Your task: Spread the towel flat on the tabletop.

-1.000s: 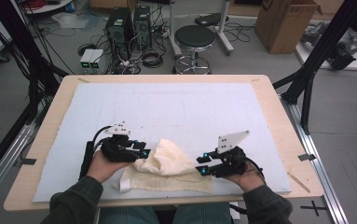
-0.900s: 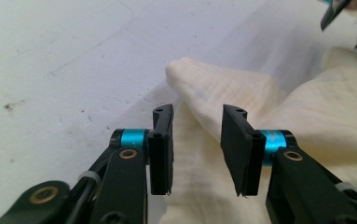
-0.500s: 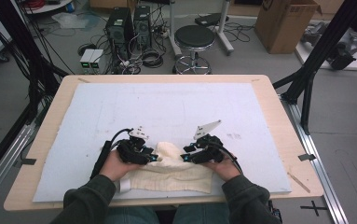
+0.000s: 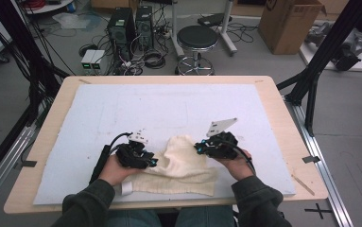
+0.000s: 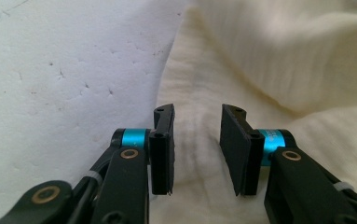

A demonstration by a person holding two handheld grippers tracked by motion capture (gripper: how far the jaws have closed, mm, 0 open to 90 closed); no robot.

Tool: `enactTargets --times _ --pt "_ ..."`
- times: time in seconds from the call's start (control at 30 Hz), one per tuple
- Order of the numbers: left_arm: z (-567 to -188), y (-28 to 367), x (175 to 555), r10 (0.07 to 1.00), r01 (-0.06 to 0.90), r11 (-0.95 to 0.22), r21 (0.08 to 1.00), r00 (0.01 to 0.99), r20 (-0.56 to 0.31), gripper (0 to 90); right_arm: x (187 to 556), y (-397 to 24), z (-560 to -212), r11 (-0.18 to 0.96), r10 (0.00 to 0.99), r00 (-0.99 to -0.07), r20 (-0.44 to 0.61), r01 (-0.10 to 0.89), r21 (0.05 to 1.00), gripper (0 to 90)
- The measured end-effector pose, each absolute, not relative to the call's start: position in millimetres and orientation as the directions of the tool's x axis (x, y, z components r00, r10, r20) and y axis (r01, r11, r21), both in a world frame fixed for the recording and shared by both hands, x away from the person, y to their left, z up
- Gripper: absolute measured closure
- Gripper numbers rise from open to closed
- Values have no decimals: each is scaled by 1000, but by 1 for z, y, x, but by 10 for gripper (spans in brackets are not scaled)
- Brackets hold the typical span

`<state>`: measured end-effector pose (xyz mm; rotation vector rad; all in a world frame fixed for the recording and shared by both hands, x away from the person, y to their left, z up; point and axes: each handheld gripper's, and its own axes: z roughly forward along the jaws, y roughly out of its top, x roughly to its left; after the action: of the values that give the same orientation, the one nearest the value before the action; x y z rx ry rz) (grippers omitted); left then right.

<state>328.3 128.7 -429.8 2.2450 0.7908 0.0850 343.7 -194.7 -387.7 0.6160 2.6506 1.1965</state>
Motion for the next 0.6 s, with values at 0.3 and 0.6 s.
enactTargets --times 0.3,0.6 --pt "-426 129 331 577 528 -491 693 793 -196 640 342 -240 -413 585 539 -841 41 409 700 852" --pt "-414 97 358 596 526 -468 710 781 -186 592 340 -237 -424 585 516 -854 70 411 699 850"
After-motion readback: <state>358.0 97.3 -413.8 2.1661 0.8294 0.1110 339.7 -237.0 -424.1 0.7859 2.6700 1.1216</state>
